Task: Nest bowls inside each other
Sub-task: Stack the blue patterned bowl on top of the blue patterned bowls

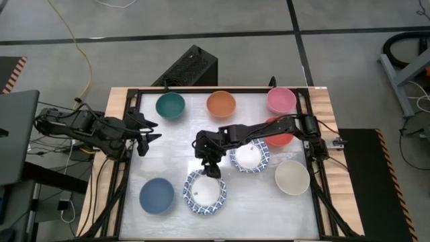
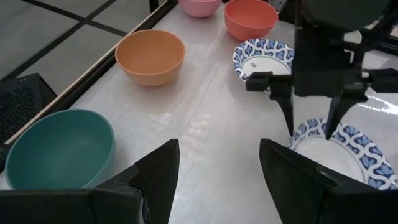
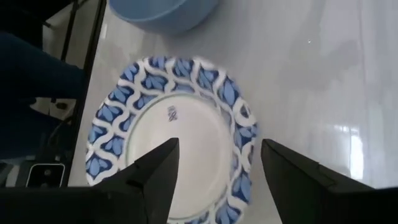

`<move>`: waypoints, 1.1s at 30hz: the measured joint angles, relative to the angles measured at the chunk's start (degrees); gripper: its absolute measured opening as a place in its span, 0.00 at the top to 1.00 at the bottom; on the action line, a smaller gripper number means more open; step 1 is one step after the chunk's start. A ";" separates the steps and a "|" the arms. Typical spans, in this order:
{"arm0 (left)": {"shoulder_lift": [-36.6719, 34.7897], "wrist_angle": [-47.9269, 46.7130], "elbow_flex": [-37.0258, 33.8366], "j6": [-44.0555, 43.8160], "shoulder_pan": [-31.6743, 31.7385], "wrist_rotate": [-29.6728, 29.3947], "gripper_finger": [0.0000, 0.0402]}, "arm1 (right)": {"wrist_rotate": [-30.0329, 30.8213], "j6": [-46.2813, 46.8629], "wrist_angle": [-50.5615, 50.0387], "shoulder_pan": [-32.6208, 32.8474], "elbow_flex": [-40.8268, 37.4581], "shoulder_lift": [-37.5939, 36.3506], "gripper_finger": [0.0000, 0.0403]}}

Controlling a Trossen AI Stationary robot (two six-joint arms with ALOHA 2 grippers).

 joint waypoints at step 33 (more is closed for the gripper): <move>-0.01 -0.04 0.00 -0.23 0.00 -0.22 0.47 | 18.76 -22.47 -48.11 -15.28 10.71 0.00 0.38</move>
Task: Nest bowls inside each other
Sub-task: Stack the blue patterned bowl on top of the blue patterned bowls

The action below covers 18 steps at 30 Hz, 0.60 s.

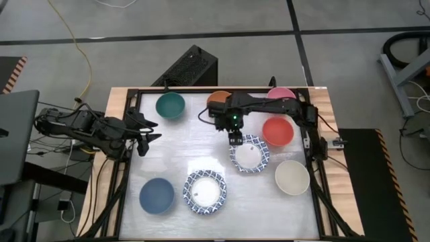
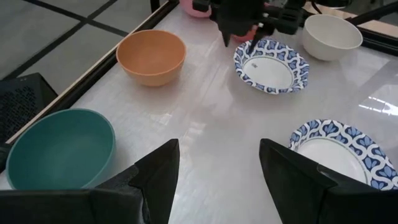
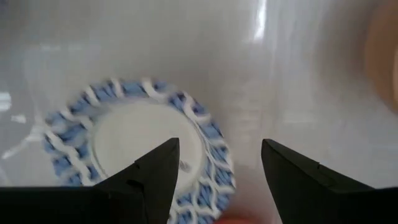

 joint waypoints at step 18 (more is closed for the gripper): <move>-0.02 0.01 0.00 -0.35 0.00 -4.39 0.47 | -5.12 -0.51 21.96 -6.47 -30.37 -19.82 0.40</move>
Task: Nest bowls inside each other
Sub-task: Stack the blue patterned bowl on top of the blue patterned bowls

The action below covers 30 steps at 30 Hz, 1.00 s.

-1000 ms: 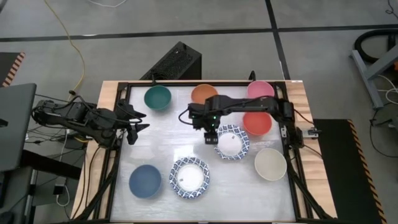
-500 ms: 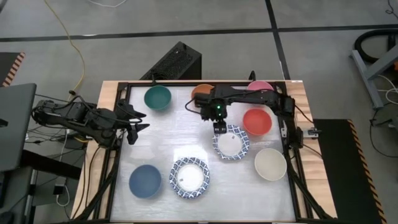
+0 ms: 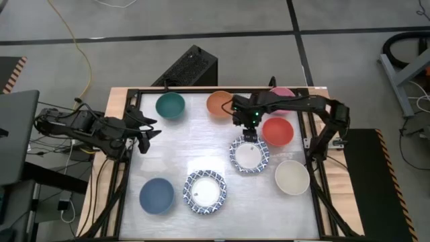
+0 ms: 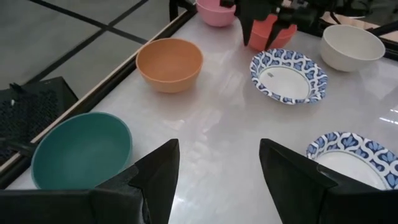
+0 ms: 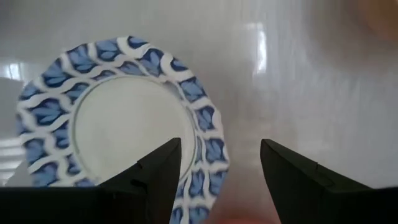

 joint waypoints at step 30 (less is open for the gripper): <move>0.00 -1.41 0.00 -1.80 0.00 -1.20 0.47 | -0.76 -3.48 2.58 0.24 -2.27 10.81 0.73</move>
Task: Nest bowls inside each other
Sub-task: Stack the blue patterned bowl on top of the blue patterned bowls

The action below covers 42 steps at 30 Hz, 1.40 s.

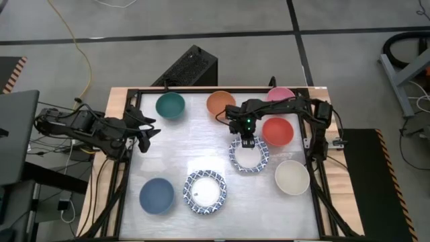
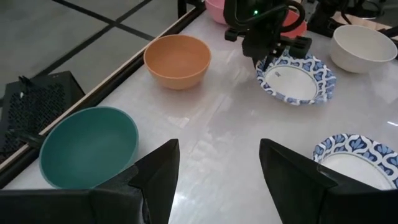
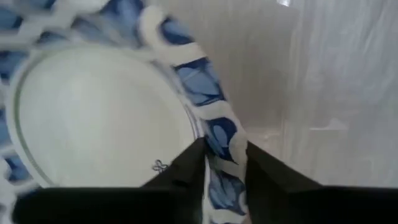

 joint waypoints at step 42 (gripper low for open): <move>0.02 0.00 0.00 0.26 0.01 -0.31 0.47 | -5.36 22.13 -1.13 2.15 27.72 -0.11 0.98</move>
